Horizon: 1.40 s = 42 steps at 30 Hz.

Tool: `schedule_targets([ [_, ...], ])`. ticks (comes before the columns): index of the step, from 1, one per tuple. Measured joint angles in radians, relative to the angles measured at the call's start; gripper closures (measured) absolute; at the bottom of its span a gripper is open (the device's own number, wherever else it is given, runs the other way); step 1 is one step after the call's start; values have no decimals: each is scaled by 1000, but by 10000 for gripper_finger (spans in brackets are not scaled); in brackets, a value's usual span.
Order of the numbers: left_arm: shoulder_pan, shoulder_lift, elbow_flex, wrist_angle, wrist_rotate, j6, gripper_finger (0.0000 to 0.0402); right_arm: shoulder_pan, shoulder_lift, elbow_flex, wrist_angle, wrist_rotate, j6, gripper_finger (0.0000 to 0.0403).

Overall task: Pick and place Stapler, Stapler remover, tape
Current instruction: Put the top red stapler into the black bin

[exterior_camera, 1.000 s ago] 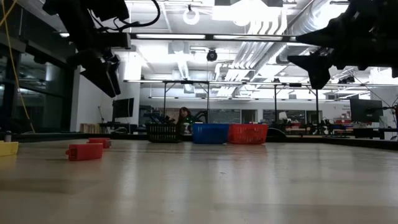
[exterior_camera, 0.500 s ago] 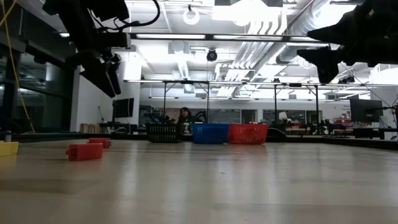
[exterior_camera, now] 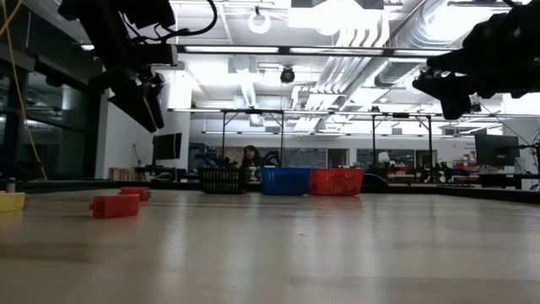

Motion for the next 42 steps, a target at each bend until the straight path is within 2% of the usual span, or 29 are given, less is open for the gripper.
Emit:
schedule_targets([
  [17, 0, 0, 0, -5, 173, 6, 195, 2, 2, 0, -3, -15, -128, 176],
  [22, 0, 0, 0, -19, 189, -14, 195, 2, 2, 0, -9, 29, -146, 176],
  [26, 0, 4, 0, -62, 252, -26, 195, 2, 2, 0, -8, 58, -148, 176],
  [36, -6, 112, 0, -70, 287, 0, 195, 2, 2, 0, -6, 62, -148, 176],
  [42, -68, 223, 0, -24, 245, -20, 195, 2, 3, 0, -5, 62, -148, 176],
])
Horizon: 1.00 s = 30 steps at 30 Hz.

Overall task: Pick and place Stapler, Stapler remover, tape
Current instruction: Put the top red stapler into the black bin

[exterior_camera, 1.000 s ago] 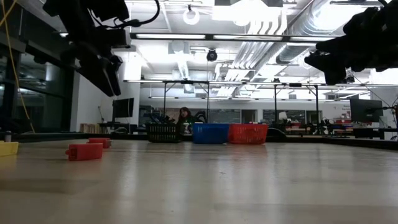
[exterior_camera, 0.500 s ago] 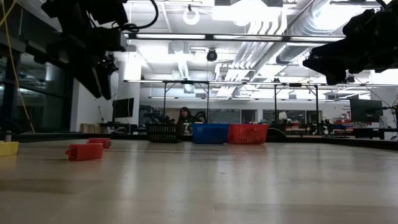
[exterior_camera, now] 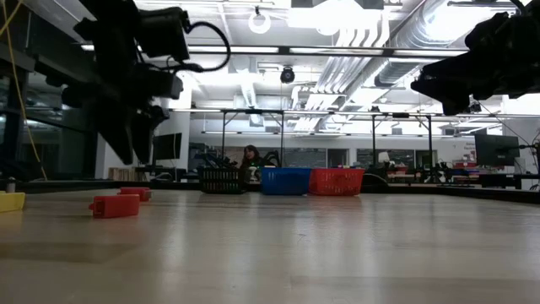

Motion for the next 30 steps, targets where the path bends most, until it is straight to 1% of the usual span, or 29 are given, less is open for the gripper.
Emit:
schedule_targets([
  [8, -67, 92, 0, 38, -27, -109, 194, 0, 0, 0, 1, 0, 0, 176],
  [15, -84, 157, 0, 49, -85, -173, 194, 0, 0, 0, 1, 0, 0, 176],
  [17, -84, 171, 0, 49, -87, -188, 194, 0, 0, 0, 1, 0, 0, 176],
  [30, -84, 249, 2, 125, -69, -194, 194, 0, 0, 0, 3, 1, 0, 176],
])
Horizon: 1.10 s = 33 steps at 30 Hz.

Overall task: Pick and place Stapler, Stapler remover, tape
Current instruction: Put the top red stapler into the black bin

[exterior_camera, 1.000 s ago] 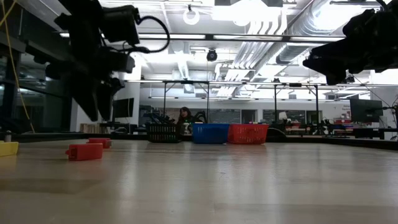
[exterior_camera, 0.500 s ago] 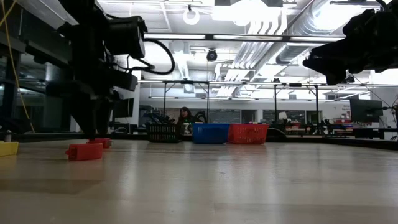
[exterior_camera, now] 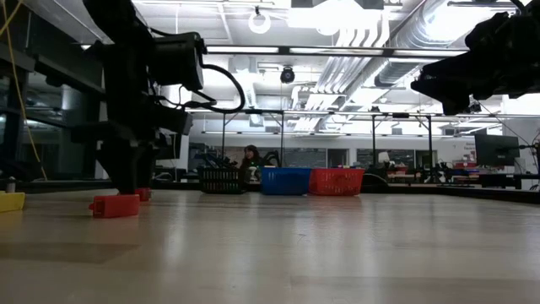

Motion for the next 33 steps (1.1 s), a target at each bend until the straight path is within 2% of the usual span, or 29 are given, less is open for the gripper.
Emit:
schedule_targets([
  [10, 0, 5, 0, 2, 0, -15, 203, 0, 0, 0, 0, 0, 0, 176],
  [21, -1, 7, -2, 5, 19, -94, 298, 0, 0, 0, 0, 0, 0, 176],
  [25, 0, 4, 2, 25, 26, -101, 320, 0, 0, 0, 0, 0, 0, 176],
  [33, 47, 8, 113, 103, -46, -9, 312, 0, 0, 0, 0, 0, 0, 176],
])
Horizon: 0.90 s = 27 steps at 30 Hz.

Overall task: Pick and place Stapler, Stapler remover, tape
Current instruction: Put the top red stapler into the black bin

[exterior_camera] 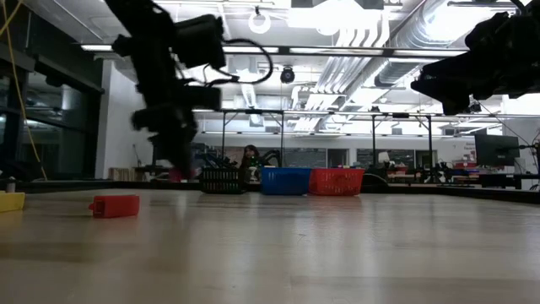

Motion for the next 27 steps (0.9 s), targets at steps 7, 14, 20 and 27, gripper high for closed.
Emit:
schedule_targets([
  [7, 149, -1, 64, 111, -50, 79, 312, 0, 0, 0, 0, 0, 0, 176],
  [14, 334, -1, 70, 229, -38, 85, 312, 0, 0, 0, 0, 0, 0, 176],
  [20, 459, 6, 70, 322, -20, 5, 312, 0, 0, 0, 0, 0, 0, 176],
  [27, 553, 98, 70, 413, 144, -142, 312, 0, 0, 0, 0, 0, 0, 176],
])
